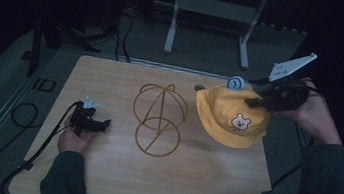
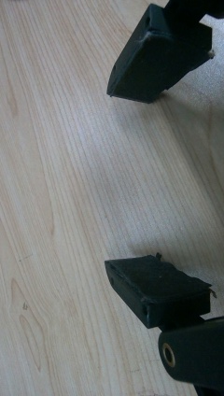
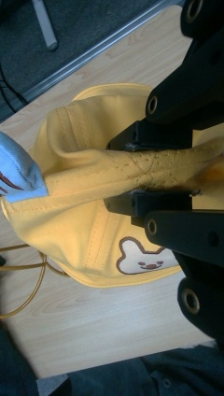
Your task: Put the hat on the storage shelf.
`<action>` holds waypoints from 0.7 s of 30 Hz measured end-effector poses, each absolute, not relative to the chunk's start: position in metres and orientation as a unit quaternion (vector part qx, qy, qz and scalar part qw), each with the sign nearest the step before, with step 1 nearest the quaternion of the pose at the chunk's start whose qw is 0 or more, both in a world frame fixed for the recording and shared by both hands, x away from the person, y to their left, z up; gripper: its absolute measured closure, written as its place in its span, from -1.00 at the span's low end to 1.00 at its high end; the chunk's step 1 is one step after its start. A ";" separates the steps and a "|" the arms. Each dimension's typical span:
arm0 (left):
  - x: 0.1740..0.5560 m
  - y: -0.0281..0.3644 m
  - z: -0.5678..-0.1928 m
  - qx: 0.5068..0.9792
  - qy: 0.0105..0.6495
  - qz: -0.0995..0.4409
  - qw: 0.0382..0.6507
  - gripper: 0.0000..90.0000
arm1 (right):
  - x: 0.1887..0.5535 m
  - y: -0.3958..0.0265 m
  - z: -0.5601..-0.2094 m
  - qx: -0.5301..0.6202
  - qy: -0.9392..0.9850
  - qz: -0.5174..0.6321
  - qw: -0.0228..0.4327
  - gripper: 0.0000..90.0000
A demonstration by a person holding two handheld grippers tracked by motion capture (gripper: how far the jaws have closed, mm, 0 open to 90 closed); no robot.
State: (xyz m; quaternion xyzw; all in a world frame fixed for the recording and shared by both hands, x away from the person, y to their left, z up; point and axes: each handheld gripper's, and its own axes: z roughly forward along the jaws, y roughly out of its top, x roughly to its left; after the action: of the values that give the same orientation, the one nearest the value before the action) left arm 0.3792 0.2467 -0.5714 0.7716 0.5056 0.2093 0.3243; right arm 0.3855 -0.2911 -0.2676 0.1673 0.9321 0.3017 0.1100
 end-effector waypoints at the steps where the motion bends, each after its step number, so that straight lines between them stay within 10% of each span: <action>1: 0.379 0.247 -0.571 0.771 0.506 0.209 0.325 -0.68 | 0.385 -0.291 -0.267 0.167 0.932 0.303 0.111 0.66; 21: 0.379 0.247 -0.571 0.771 0.506 0.209 0.325 -0.68 | 0.382 -0.276 -0.249 0.138 0.929 0.325 0.115 0.66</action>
State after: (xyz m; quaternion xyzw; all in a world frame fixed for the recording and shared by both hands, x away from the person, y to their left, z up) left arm 0.3792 0.2467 -0.5714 0.7715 0.5056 0.2094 0.3246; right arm 0.3823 -0.2755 -0.2486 0.1381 0.9285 0.3248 0.1151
